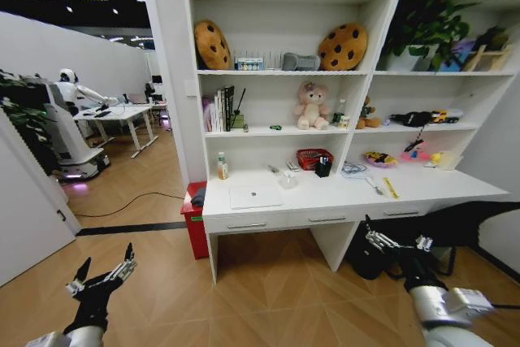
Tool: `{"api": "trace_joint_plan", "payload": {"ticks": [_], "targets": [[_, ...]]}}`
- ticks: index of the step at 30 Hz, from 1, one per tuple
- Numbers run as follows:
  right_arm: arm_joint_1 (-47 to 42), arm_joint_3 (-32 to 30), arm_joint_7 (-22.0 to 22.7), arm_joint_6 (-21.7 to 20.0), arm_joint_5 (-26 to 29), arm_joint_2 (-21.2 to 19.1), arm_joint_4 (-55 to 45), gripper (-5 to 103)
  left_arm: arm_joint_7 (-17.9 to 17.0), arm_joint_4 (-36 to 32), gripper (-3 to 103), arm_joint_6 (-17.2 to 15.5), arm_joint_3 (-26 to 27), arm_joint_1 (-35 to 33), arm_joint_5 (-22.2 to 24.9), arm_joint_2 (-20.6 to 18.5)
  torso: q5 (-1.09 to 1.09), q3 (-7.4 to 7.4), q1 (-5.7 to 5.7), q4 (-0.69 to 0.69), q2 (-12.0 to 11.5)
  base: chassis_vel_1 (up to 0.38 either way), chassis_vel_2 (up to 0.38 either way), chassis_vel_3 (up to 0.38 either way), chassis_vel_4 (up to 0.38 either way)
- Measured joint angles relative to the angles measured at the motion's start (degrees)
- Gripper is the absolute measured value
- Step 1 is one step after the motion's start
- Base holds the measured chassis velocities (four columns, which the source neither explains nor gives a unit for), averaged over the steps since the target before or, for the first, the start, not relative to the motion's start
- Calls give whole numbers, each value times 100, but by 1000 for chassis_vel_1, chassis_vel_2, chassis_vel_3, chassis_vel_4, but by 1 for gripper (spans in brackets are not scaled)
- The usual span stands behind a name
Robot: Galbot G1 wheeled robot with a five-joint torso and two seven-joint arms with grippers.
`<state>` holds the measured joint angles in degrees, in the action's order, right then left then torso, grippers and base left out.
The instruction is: Organize the objects on the table.
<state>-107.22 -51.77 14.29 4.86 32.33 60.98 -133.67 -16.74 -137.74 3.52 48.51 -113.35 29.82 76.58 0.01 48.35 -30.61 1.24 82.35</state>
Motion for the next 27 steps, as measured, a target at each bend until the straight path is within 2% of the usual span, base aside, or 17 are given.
{"api": "trace_joint_plan", "payload": {"ticks": [4,6,7,11,27], "targets": [[-3,0,0,0,0,0,0,100,1,0,100,0,0,0,0,0,0,-1,2,2,1,-148,-123,164,129],[1,0,0,0,0,0,0,100,0,0,100,0,0,0,0,0,0,0,0,-6,0,-138,-114,161,135],[1,0,0,0,0,0,0,100,1,0,100,0,0,0,0,0,0,1,-2,0,-2,-124,-117,127,131],[0,0,0,0,0,0,0,100,1,0,100,0,-1,0,0,0,2,0,0,2,0,-117,-106,113,93],[-1,0,0,0,0,0,0,100,1,0,100,0,-1,0,0,0,-1,0,1,0,0,-3,-13,6,12]]}}
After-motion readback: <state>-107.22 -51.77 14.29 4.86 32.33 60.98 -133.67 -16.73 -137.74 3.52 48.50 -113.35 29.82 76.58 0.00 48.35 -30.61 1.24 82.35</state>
